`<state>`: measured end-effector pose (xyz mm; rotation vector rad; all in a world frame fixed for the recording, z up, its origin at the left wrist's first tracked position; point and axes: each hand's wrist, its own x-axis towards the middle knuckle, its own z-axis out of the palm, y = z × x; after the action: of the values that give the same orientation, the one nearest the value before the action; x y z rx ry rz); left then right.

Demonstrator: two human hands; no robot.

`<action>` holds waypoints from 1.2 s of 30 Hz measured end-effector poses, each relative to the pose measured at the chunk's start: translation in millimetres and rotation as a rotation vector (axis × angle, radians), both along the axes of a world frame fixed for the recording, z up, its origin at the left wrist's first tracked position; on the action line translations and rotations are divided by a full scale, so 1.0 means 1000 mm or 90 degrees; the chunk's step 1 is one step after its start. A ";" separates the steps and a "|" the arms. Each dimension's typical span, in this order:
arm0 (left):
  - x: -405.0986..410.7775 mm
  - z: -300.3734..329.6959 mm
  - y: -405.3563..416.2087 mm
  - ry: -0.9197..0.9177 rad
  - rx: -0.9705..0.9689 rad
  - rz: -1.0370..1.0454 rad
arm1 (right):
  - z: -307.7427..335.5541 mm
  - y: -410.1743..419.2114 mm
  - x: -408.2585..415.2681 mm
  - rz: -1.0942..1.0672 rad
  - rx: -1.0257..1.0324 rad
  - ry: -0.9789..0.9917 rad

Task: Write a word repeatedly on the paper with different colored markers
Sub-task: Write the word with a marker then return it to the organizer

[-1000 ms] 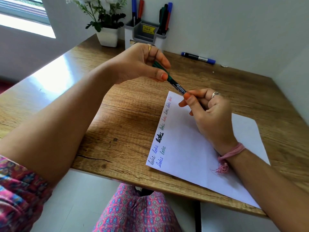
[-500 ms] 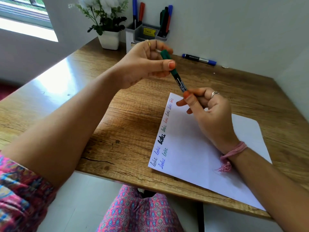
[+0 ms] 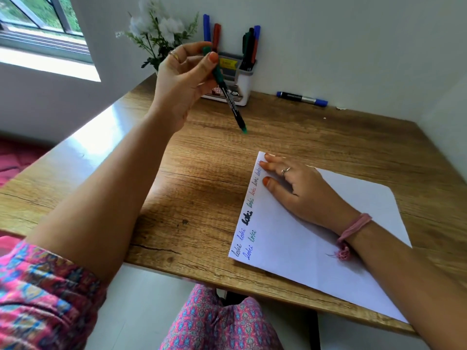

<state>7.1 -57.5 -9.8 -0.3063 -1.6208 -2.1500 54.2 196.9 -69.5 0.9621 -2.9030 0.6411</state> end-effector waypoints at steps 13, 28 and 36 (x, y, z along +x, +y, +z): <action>-0.039 0.061 -0.036 0.140 -0.136 0.405 | -0.001 0.000 0.001 -0.002 0.000 0.005; -0.158 0.066 -0.046 -0.079 -0.466 0.490 | -0.001 0.000 -0.001 0.000 0.011 0.008; -0.176 0.055 -0.046 -0.112 -0.518 0.494 | 0.000 0.000 -0.002 0.003 0.025 0.007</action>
<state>-168.5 -103.9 45.3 0.2661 -2.1744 -0.9170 52.5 196.7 -69.6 0.9735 -2.9154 0.5802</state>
